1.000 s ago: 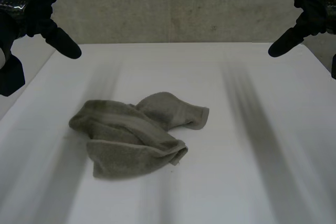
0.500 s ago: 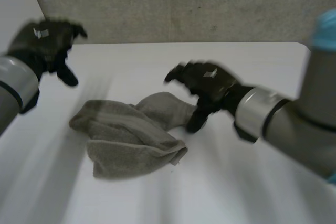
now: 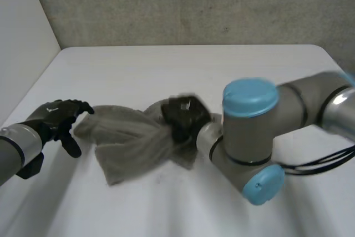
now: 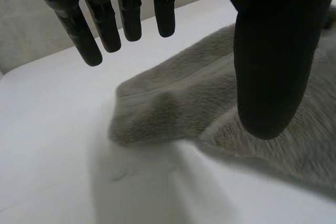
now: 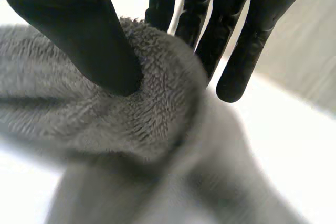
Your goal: Fold the towel.
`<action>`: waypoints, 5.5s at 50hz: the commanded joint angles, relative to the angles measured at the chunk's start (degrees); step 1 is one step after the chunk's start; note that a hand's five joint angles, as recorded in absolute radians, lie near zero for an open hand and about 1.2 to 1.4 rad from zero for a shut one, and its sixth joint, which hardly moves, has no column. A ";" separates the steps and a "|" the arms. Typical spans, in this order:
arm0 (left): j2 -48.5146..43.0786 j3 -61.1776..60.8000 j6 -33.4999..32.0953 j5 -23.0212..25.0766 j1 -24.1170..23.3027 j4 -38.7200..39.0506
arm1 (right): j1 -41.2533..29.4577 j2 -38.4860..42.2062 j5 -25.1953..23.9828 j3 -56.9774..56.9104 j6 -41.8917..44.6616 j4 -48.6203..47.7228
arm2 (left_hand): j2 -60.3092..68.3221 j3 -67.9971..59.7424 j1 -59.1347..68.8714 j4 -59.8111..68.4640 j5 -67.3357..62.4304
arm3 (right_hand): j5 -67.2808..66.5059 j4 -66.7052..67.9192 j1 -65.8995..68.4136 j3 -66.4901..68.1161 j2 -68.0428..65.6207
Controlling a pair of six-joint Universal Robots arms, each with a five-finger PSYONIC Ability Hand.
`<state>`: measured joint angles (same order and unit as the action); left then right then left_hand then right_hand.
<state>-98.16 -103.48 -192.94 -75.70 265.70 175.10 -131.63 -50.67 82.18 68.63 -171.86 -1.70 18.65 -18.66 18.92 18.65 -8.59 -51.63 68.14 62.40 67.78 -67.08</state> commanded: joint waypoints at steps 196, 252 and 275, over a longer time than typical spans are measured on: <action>-14.43 6.37 -18.00 -6.22 -13.89 23.44 | 22.03 -9.35 -2.82 9.23 20.07 6.88 | 2.67 -2.66 2.40 2.67 -2.73 | -18.37 11.86 17.60 12.22 -12.92; -16.10 4.34 -8.07 -14.48 -15.29 22.39 | 22.12 -7.16 -2.99 11.52 20.86 5.21 | 60.03 -60.02 59.76 60.03 -60.09 | -18.37 11.86 17.60 12.22 -12.92; -15.83 3.64 -8.60 -13.86 -17.49 17.64 | 22.21 -7.16 -3.08 11.61 20.95 5.12 | 28.41 -28.39 28.13 28.41 -28.46 | -18.37 11.86 17.60 12.22 -12.92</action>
<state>-114.09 -99.62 -201.54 -89.30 248.15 194.35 -109.43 -57.90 79.10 80.26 -150.91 3.52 40.96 -41.01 41.07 40.89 -30.88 -51.64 68.80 62.40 68.31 -67.47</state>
